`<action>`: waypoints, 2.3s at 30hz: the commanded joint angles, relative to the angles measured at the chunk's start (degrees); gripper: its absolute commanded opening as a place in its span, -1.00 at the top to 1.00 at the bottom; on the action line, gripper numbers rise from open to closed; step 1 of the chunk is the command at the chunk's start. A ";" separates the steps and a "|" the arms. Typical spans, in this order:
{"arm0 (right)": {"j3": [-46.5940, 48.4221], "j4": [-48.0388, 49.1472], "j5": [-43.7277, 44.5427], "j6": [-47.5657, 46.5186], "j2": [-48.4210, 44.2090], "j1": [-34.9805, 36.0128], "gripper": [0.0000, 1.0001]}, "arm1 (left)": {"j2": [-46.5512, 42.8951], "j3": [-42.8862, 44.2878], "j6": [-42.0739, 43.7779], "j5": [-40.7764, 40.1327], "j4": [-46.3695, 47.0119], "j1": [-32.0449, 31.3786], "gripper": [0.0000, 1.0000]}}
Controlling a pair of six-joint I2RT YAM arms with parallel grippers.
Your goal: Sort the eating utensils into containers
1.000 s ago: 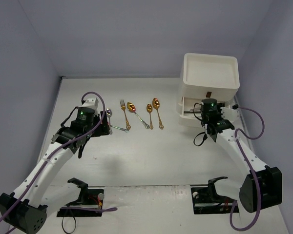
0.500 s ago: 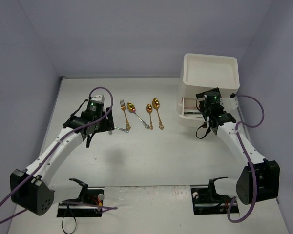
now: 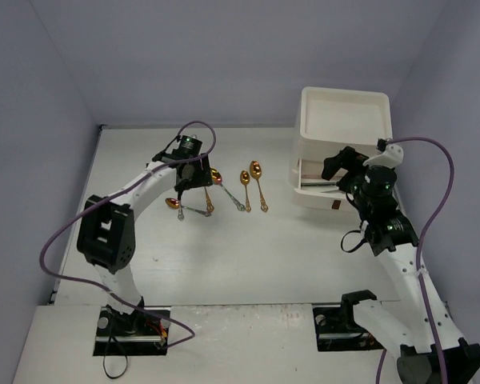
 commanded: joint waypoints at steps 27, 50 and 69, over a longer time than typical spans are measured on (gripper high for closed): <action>-0.21 0.65 -20.13 -11.85 -3.63 -0.02 -0.83 | 24.63 21.96 -6.36 -4.25 -4.85 2.09 0.99; 22.37 1.52 -26.67 -17.71 23.55 22.02 -0.82 | -15.09 3.68 -15.26 21.15 19.85 0.84 1.00; 32.20 4.74 -18.33 -15.92 36.99 33.18 -0.47 | -31.00 -8.14 -19.36 19.37 25.17 -3.76 1.00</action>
